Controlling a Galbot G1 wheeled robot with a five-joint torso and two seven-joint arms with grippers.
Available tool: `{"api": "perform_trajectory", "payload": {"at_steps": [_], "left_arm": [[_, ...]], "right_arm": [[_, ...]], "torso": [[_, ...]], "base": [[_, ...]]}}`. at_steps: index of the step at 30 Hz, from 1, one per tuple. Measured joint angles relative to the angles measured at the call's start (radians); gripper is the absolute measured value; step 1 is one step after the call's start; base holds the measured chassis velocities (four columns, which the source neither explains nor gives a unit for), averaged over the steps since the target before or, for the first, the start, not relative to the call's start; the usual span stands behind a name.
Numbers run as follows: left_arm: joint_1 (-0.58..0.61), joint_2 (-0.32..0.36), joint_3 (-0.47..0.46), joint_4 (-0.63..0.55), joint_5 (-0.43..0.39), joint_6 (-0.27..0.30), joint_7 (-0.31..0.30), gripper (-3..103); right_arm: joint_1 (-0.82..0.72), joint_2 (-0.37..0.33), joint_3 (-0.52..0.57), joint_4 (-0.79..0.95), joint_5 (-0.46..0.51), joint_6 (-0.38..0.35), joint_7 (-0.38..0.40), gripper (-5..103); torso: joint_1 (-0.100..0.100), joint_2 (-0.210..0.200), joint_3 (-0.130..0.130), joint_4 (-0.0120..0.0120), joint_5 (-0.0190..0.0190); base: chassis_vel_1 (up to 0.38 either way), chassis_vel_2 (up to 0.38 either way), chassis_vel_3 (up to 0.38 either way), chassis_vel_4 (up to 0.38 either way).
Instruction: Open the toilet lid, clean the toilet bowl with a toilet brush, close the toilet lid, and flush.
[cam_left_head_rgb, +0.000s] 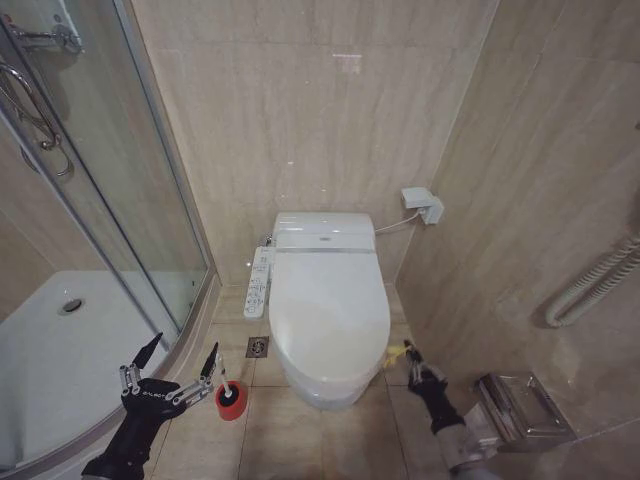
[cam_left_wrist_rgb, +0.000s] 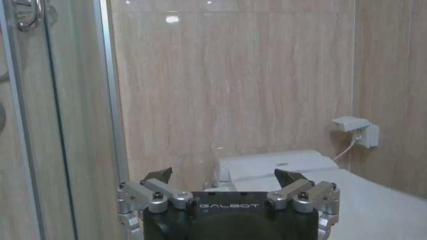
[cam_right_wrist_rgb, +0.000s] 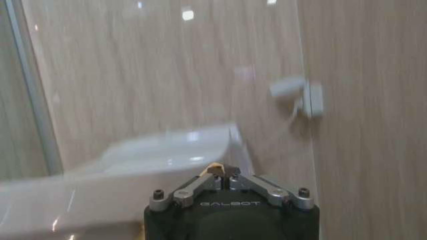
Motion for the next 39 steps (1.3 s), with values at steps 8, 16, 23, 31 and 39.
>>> {"api": "perform_trajectory", "payload": {"at_steps": [8,16,23,31,39], "left_arm": [[0.000,0.000,0.000,0.000,0.000,0.000,0.000,100],[0.000,0.000,0.000,0.000,0.000,0.000,0.000,100],[0.000,0.000,0.000,0.000,0.000,0.000,0.000,100],[0.000,0.000,0.000,0.000,0.000,0.000,0.000,100],[0.000,0.000,0.000,0.000,0.000,0.000,0.000,100]], "right_arm": [[0.105,-0.021,0.048,0.184,0.051,-0.108,0.078,2],[0.409,-0.063,-0.012,0.186,0.142,-0.247,0.155,2],[0.566,-0.045,-0.039,0.146,0.218,-0.317,0.194,2],[0.825,0.035,-0.089,-0.040,0.213,-0.275,0.204,2],[1.031,0.099,-0.192,-0.251,0.131,-0.195,0.213,2]], "torso": [[0.000,0.000,0.000,0.0003,0.0000],[0.000,0.000,0.000,0.0002,0.0002],[0.000,0.000,0.000,0.0000,0.0000],[0.000,0.000,0.000,0.0002,0.0000],[0.000,0.000,0.000,-0.0006,-0.0002]], "base": [[0.000,0.000,0.000,0.000],[0.000,0.000,0.000,0.000],[0.000,0.000,0.000,0.000],[0.000,0.000,0.000,0.000],[0.000,0.000,0.000,0.000]]}}
